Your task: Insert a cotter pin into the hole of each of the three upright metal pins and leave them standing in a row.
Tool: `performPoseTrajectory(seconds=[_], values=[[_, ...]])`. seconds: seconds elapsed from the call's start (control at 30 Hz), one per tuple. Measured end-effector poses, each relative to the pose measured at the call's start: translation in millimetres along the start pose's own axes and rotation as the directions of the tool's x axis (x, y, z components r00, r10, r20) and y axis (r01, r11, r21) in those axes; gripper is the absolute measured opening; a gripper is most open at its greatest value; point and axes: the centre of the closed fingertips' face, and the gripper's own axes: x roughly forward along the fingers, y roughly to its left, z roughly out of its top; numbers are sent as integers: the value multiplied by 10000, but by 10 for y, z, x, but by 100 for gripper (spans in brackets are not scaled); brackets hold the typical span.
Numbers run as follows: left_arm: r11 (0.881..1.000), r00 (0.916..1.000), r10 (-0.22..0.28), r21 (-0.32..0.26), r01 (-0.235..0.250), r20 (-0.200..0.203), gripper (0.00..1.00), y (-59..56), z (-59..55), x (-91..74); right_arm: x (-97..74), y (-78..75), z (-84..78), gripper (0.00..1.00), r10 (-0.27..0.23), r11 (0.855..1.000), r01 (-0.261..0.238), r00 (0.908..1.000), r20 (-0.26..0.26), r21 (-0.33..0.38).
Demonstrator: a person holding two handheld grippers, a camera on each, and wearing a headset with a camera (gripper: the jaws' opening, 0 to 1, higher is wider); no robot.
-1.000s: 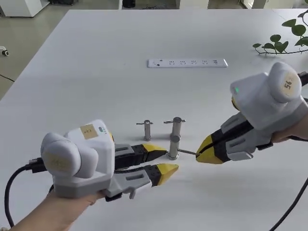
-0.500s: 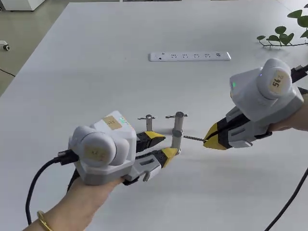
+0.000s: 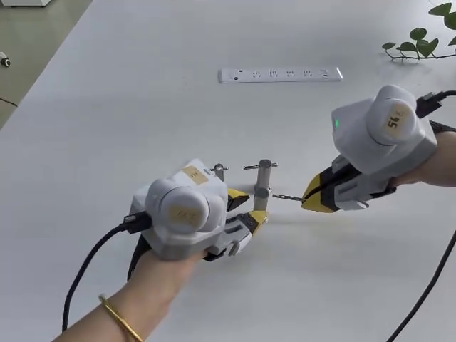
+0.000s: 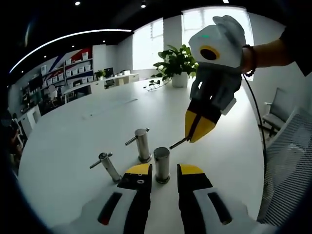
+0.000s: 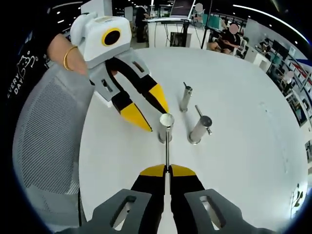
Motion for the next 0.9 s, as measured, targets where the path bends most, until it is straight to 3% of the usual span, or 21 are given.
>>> performPoseTrajectory(seconds=[0.3, 0.77, 0.9], values=[[9994, 9998, -99, -347, 92, -176, 17, 6, -65, 134, 24, -6, 31, 0, 102, 9999, -102, 9999, 50, -106], [9972, 9999, -51, -743, 39, -163, 12, 52, -96, 148, 33, -28, 46, 0, 164, 9982, -175, 9997, -192, -579], [9969, 9998, -159, -770, 147, -143, 12, 52, -101, 147, 26, -20, 83, 0, 242, 9983, -243, 9997, -24, -533]])
